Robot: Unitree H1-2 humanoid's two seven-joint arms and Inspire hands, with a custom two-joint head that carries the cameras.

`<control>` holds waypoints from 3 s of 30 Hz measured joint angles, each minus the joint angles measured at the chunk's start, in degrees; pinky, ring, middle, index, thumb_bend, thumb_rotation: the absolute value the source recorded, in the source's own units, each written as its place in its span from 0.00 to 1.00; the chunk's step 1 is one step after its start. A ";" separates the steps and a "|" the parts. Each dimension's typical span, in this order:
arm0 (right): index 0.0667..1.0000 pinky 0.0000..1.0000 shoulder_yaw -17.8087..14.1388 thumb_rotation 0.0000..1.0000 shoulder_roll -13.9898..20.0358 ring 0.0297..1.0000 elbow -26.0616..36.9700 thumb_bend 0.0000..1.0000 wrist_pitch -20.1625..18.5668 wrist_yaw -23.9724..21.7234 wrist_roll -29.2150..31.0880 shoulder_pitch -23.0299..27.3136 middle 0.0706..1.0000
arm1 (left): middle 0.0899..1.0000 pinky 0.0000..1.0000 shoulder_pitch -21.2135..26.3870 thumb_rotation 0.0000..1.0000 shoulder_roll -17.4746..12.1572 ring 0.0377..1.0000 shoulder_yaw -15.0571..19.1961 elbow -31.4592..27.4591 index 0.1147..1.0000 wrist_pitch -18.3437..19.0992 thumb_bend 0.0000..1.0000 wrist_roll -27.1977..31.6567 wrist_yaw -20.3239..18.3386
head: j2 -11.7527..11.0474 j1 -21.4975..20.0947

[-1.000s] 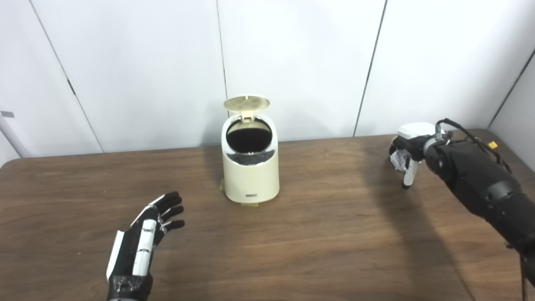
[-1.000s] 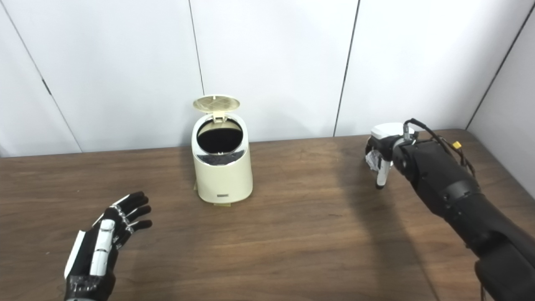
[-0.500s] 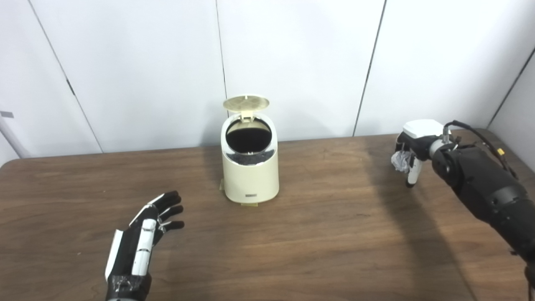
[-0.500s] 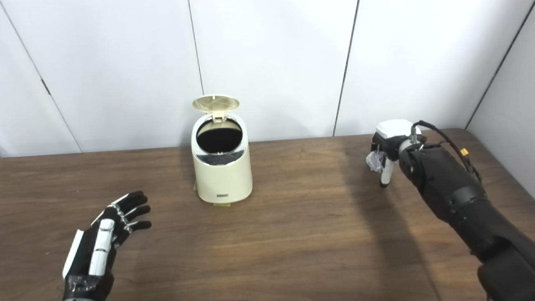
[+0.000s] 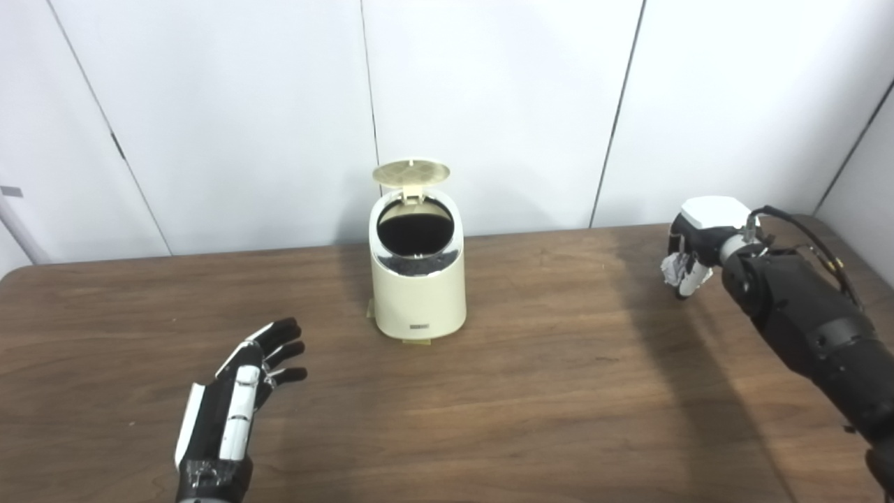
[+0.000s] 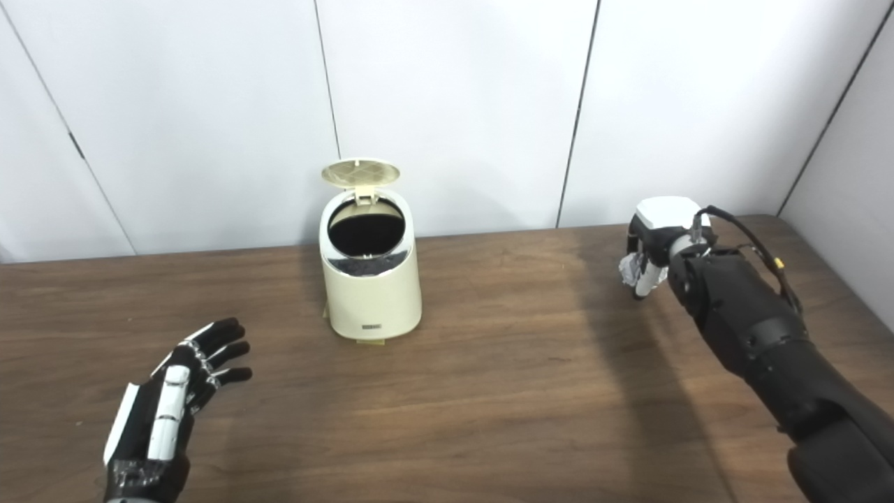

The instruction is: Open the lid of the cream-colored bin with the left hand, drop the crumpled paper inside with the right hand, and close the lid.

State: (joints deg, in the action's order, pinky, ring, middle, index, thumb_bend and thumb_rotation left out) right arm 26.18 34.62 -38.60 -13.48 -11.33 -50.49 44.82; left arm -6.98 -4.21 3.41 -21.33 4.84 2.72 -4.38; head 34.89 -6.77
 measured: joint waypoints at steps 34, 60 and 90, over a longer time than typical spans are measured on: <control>0.45 0.29 -12.26 0.00 -7.25 0.39 55.04 0.51 7.71 0.43 0.54 -9.97 0.52 | 0.76 0.70 0.08 0.83 0.43 0.77 -0.86 2.18 0.74 -2.27 0.34 -0.28 1.85 | -0.62 0.97; 0.42 0.33 -1.36 0.00 -15.72 0.45 41.36 0.49 25.44 2.87 -16.47 -1.58 0.54 | 0.76 0.69 0.38 0.80 0.86 0.77 -3.57 5.45 0.73 -6.75 0.31 -1.53 3.32 | -2.37 2.37; 0.44 0.31 4.58 0.00 -18.95 0.45 23.39 0.49 24.63 14.15 -24.13 4.88 0.55 | 0.79 0.72 0.51 0.82 0.92 0.79 -4.99 7.22 0.77 -6.62 0.29 -2.86 3.81 | -3.34 2.72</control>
State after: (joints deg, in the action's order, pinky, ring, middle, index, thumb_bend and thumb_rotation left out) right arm 30.77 15.67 -15.21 11.15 2.82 -74.62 49.70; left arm -6.47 -3.29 -1.58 -14.12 -1.78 -0.14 -0.57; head 31.55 -4.04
